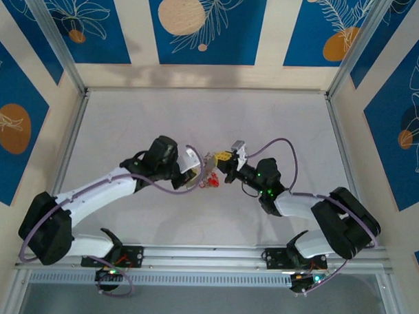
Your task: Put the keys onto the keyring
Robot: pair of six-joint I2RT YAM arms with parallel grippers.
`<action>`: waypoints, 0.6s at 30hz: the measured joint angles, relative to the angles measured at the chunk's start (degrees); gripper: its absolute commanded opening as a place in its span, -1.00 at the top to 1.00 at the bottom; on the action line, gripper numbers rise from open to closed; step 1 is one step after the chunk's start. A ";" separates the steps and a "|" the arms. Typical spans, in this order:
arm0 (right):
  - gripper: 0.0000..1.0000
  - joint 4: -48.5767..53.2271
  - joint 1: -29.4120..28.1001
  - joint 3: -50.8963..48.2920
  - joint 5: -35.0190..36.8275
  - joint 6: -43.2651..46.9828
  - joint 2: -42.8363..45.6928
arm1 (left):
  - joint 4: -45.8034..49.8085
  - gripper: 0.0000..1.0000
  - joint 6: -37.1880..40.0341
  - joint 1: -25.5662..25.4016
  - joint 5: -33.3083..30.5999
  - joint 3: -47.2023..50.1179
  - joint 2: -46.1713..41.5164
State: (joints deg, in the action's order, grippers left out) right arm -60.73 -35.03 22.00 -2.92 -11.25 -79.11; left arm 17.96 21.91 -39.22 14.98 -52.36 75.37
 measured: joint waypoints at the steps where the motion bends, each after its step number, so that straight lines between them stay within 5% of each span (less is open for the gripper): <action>1: 0.88 0.33 0.00 0.00 0.66 -0.92 0.68 | 4.09 1.00 2.29 0.04 -0.52 -3.52 1.20; 10: 0.47 0.24 0.52 -3.82 0.52 -1.66 1.68 | 30.18 1.00 25.35 0.04 -4.09 -22.73 7.61; 18: 0.35 3.78 5.20 -5.01 -10.34 4.04 2.73 | 38.95 1.00 42.14 -0.61 -5.11 -28.11 8.17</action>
State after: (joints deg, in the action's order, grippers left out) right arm -56.95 -29.82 16.99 -13.26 -7.20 -76.38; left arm 56.90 64.05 -39.83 9.87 -80.47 83.55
